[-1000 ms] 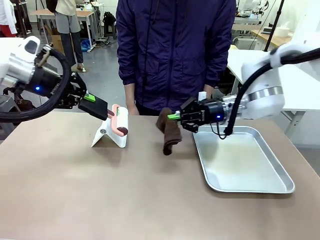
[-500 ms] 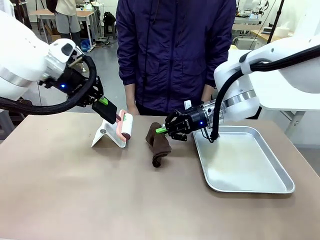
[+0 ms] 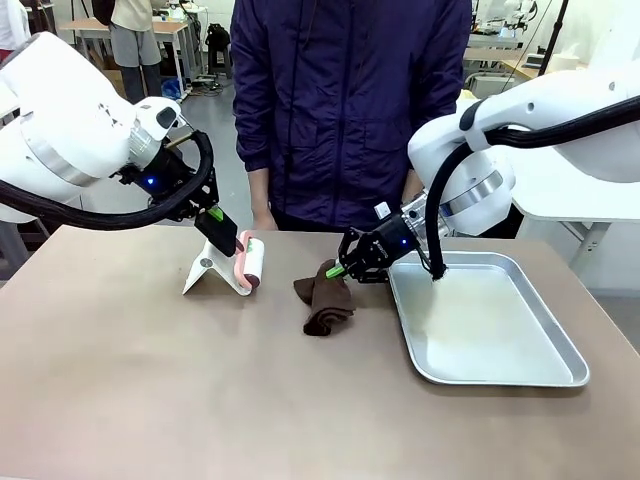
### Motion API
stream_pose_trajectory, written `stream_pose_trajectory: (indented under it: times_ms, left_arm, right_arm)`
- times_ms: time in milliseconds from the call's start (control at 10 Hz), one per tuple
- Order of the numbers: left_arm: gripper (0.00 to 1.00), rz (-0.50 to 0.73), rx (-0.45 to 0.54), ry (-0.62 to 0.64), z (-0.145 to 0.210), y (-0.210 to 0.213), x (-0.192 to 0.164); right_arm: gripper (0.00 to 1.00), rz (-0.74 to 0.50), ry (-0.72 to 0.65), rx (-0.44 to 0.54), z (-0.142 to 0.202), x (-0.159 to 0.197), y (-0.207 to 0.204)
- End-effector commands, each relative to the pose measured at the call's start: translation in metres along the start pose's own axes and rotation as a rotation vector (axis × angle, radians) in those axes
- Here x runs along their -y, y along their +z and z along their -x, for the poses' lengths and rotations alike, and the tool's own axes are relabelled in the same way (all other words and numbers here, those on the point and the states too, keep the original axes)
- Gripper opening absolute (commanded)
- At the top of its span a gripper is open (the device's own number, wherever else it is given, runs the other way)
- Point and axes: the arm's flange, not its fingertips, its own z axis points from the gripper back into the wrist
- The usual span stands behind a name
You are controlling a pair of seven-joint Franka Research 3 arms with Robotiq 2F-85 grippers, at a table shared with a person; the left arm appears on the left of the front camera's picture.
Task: Clean the surface of the table.
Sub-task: Return the Lint Roller and towel to their original positions.
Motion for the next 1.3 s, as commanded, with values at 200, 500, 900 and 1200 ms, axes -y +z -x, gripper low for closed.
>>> stream_pose_trajectory:
  times_ms: [200, 500, 900, 1200]
  left_arm:
    - [0.22, -0.047, 0.006, 0.029, -0.01, -0.004, 0.001]
    - [0.22, -0.073, -0.002, 0.06, -0.012, -0.01, 0.003]
    - [0.22, -0.1, -0.005, 0.109, -0.019, -0.017, 0.004]
    - [0.22, -0.134, -0.011, 0.118, -0.024, -0.023, 0.004]
  right_arm:
    - [0.1, 0.073, -0.047, 0.031, -0.003, -0.007, -0.014]
    - [0.1, 0.051, -0.041, 0.024, -0.004, -0.006, -0.016]
    - [0.1, 0.041, -0.028, -0.003, -0.004, -0.004, -0.016]
    - [0.1, 0.034, -0.03, -0.021, -0.006, -0.002, -0.017]
